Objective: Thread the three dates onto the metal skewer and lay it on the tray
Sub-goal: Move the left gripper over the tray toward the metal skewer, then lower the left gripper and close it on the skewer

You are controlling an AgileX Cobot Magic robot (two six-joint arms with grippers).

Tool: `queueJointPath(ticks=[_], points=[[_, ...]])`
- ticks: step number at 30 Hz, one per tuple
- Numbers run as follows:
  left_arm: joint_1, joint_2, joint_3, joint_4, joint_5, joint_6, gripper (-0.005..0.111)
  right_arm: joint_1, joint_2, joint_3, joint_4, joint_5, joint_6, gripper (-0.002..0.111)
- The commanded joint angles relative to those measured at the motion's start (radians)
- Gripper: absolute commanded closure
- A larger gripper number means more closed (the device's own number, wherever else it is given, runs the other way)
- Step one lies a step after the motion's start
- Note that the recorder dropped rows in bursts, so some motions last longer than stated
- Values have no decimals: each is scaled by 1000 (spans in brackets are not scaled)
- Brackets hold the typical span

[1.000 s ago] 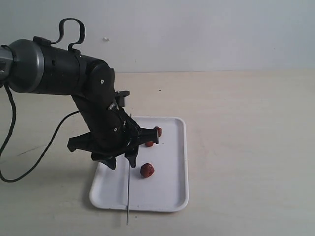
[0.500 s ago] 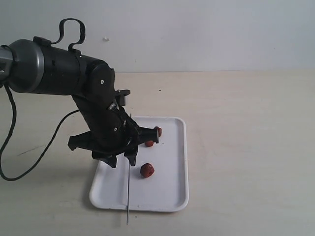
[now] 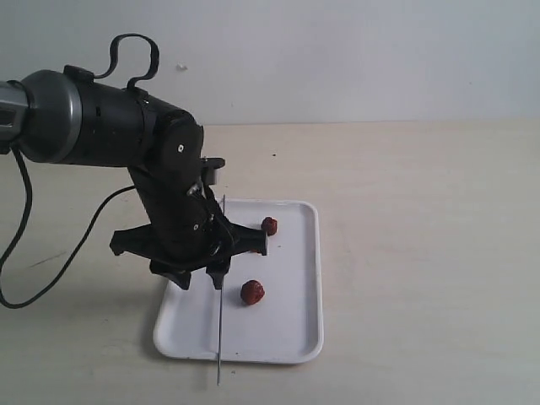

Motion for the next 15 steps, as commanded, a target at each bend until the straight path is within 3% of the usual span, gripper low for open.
queueJointPath(ticks=[1,15], points=[[-5,4,-3,23,4,-27,63,0,-7,4,0,-19,1,108],[-63,4,-3,69,4,-80,63,0,-7,4,0,-19,1,108]])
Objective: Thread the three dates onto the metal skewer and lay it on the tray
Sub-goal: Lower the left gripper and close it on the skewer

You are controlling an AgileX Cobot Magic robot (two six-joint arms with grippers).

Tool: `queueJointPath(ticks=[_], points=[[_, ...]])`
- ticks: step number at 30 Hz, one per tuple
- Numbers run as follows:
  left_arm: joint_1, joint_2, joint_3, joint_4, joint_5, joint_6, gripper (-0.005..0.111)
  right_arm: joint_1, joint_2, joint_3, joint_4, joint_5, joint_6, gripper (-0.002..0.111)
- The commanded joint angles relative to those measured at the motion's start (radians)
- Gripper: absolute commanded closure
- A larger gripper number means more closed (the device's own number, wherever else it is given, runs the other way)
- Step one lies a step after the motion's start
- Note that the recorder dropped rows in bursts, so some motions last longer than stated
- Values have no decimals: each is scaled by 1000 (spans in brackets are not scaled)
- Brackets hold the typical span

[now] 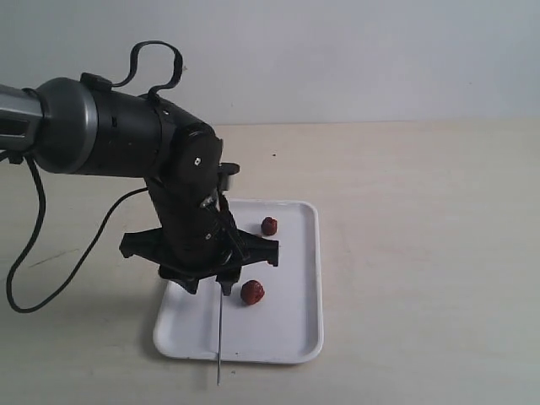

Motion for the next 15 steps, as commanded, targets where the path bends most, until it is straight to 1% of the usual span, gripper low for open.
queueJointPath(ticks=[1,9,15], points=[[-7,4,-3,6,1,-28,63,0,-7,4,0,-17,1,108],[-9,10,-3,-2,-13,-34,63,0,-7,4,0,-17,1,108],[-21,73,-3,-21,-20,-34,63,0,-7,4,0,-17,1,108]])
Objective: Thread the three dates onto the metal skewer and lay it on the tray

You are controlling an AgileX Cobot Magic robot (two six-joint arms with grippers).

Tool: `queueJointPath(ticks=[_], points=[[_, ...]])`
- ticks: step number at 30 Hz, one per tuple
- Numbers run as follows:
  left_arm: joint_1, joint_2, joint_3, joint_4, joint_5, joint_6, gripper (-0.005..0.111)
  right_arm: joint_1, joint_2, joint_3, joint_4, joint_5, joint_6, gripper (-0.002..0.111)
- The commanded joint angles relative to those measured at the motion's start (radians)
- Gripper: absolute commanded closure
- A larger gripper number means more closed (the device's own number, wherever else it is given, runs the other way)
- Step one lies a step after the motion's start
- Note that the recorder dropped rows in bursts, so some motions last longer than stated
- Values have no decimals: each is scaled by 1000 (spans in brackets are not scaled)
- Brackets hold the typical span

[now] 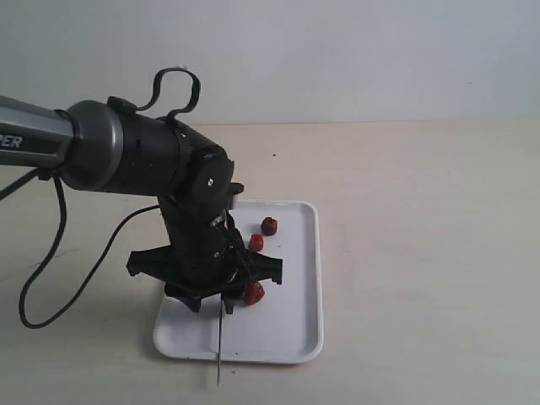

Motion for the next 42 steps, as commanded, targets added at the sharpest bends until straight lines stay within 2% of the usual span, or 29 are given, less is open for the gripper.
queueJointPath(ticks=[1,7,20,22,29,42], points=[[-7,13,-3,-12,-12,-7,63,0,-7,4,0,-16,1,108],[-7,13,-3,-24,-46,-17,63,0,-7,4,0,-16,1,108],[-7,13,-3,-24,-33,-17,65,0,-7,4,0,-16,1,108],[-7,13,-3,-24,-31,-17,70,0,-7,4,0,-16,1,108],[-7,13,-3,-24,-31,-17,107,0,-7,4,0,-16,1,108],[1,-66,-3,42,-9,-17,107,0,-7,4,0,-16,1,108]])
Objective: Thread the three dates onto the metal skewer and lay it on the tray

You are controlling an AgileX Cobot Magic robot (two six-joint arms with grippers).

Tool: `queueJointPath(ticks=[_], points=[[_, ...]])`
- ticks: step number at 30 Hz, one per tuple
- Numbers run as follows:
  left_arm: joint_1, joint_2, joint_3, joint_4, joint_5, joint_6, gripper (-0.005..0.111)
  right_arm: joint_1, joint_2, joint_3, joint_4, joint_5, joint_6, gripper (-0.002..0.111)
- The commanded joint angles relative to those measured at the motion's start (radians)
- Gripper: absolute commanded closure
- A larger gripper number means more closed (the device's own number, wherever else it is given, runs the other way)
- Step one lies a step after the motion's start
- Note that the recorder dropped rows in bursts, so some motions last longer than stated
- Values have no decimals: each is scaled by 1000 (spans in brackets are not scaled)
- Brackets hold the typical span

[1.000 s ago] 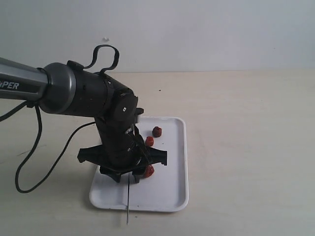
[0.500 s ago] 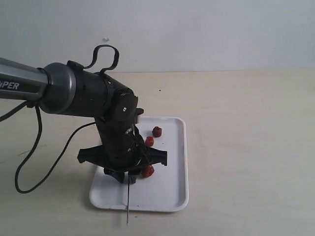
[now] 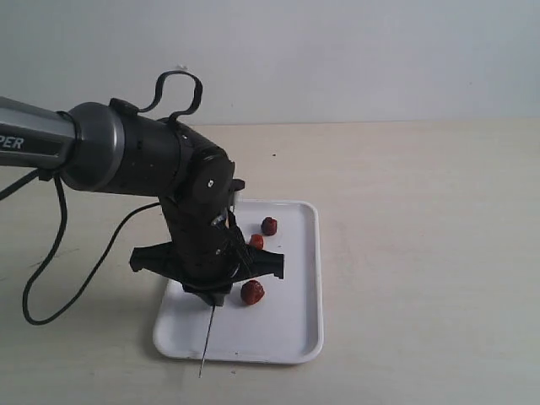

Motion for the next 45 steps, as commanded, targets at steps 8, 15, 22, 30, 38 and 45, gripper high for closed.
queueJointPath(ticks=[8,15,22,30,38,45], points=[[42,-175,-3,14,117,181,107,0,-7,4,0,-16,1,108],[102,-287,8,-74,172,414,107,0,-7,4,0,-16,1,108],[177,-369,37,-167,286,631,107,0,-7,4,0,-16,1,108],[209,-439,85,-160,361,823,107,0,-7,4,0,-16,1,108],[289,-541,192,-162,252,938,107,0,-7,4,0,-16,1,108],[305,-571,222,-164,213,961,107,0,-7,4,0,-16,1,108]])
